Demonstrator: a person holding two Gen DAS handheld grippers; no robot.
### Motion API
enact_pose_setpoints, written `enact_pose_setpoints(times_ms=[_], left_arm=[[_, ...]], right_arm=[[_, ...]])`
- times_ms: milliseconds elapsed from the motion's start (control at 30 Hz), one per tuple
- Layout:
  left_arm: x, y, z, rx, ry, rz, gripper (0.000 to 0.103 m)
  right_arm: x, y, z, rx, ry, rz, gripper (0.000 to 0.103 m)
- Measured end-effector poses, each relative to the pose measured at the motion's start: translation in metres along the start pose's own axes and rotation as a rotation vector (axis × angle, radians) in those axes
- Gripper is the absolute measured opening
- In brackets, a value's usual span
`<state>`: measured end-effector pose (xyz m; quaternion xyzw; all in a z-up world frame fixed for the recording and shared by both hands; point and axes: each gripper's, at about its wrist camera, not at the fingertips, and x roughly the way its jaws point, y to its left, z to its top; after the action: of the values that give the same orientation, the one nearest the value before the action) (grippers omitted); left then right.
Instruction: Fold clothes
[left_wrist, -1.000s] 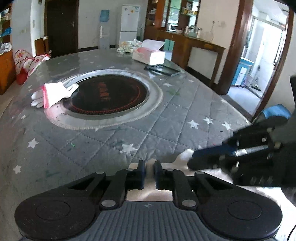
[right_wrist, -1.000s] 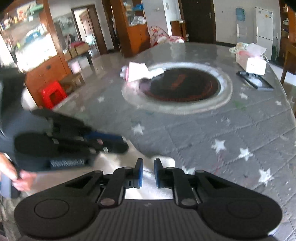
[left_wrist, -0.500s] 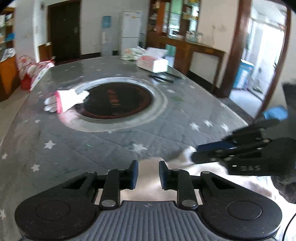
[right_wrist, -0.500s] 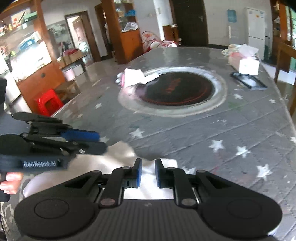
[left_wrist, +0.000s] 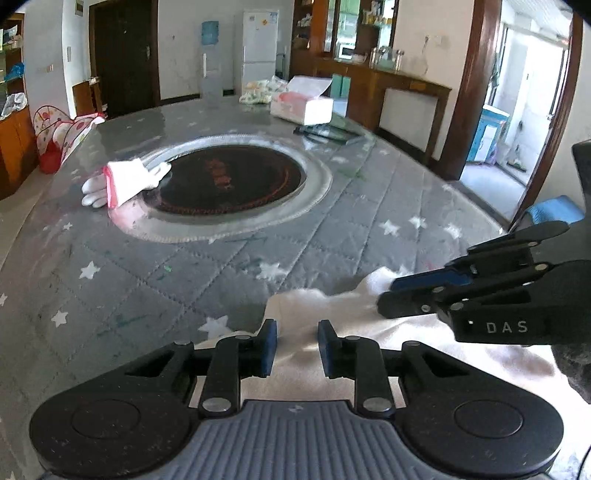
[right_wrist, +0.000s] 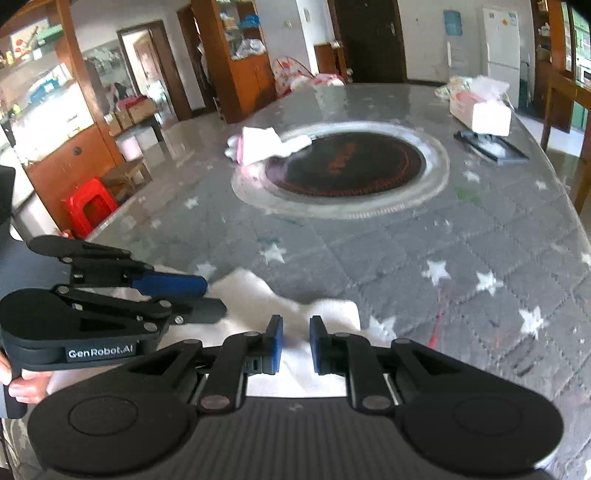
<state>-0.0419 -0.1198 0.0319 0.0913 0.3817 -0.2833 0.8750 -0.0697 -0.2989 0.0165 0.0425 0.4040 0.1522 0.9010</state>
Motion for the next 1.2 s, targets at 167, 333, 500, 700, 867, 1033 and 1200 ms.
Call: enact_pose_setpoints(times_ms=[167,333,500,700,867,1033,1200], left_arm=[[-0.011,-0.001,0.000,-0.008,-0.016,-0.001,0.028],[-0.023,0.003,-0.005,-0.003,-0.033,0.027,0.028],[-0.024,0.018,-0.017,-0.043,-0.012,0.066,0.028],[-0.043,0.029,-0.024,-0.081,-0.045,0.064,0.029],[-0.041,0.037,-0.032,-0.099,-0.030,0.080,0.031],[-0.048,0.040,-0.036,-0.107,-0.040,0.075,0.031],[-0.059,0.039,-0.039,-0.102,-0.052,0.094,0.034]], right_arm=[[-0.008,-0.001,-0.001,0.019,-0.019,-0.009,0.017],[-0.019,-0.004,-0.005,0.024,-0.031,-0.030,0.017],[-0.023,-0.017,-0.016,0.058,-0.025,-0.073,0.017],[-0.037,-0.028,-0.021,0.092,-0.051,-0.088,0.017],[-0.043,-0.035,-0.026,0.113,-0.063,-0.099,0.017],[-0.047,-0.039,-0.030,0.117,-0.062,-0.113,0.019],[-0.049,-0.038,-0.034,0.099,-0.047,-0.130,0.019]])
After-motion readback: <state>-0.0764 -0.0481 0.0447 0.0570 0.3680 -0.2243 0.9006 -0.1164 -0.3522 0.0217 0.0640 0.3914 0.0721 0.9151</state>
